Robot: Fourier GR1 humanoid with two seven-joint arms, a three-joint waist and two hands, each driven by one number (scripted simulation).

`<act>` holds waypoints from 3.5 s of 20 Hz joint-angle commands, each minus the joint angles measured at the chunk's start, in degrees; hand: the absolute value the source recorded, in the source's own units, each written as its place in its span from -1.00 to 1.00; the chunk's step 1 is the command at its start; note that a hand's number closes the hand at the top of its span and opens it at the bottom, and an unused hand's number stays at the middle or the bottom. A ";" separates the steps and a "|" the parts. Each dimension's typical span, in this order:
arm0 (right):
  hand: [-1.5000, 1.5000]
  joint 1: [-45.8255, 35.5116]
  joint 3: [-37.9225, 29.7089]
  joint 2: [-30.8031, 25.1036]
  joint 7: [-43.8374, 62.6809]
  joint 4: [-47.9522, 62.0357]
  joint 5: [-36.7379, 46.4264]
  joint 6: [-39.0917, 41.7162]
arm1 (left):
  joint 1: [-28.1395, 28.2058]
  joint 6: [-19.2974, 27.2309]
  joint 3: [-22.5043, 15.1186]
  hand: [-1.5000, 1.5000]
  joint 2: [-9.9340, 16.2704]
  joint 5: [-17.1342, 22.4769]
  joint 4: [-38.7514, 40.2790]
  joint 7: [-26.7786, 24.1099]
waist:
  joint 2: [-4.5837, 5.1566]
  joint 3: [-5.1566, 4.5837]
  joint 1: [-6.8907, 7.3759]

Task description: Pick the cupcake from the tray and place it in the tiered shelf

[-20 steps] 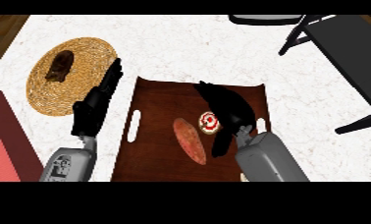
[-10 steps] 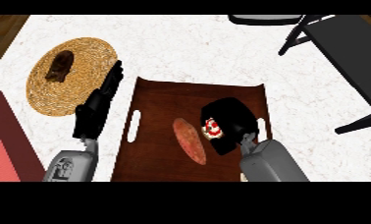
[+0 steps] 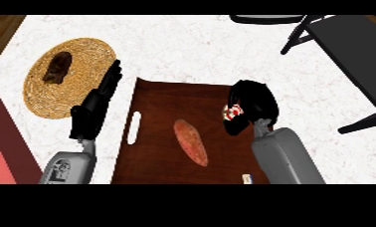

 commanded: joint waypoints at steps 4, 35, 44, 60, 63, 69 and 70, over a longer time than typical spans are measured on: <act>1.00 -6.79 -18.55 0.75 27.32 3.32 4.50 -15.27 | 0.23 -0.03 -0.01 0.00 0.13 -0.02 -0.50 0.15 | 0.79 -0.09 0.90; 1.00 -53.68 -41.87 -2.40 53.81 24.26 68.84 -26.09 | -5.12 -1.37 -0.76 0.00 -0.40 -0.49 4.03 -0.64 | 0.98 -0.19 3.92; 1.00 -60.68 -48.19 -5.39 53.81 28.08 77.83 -25.06 | -3.83 0.01 -3.44 0.00 -2.96 -1.81 1.75 0.17 | 0.88 -0.10 4.33; 1.00 -61.90 -54.19 -12.26 47.16 35.70 85.02 -25.25 | -4.99 -1.56 0.82 0.00 0.03 0.61 2.19 2.54 | 0.42 0.01 2.72; 1.00 -59.45 -54.41 -12.80 46.80 35.35 86.00 -26.08 | -2.68 0.75 -1.07 0.00 -2.03 -1.80 4.16 -1.83 | 0.31 -0.01 2.07; 1.00 -56.34 -54.88 -16.26 44.78 42.63 86.07 -32.34 | -2.39 -0.45 -1.23 0.00 -1.58 -0.90 0.54 0.21 | 0.57 0.06 3.11; 1.00 -55.82 -56.25 -19.11 40.56 40.43 83.75 -33.21 | 0.12 -0.95 -1.48 0.00 -0.97 -1.10 0.32 -0.44 | 0.20 0.07 2.41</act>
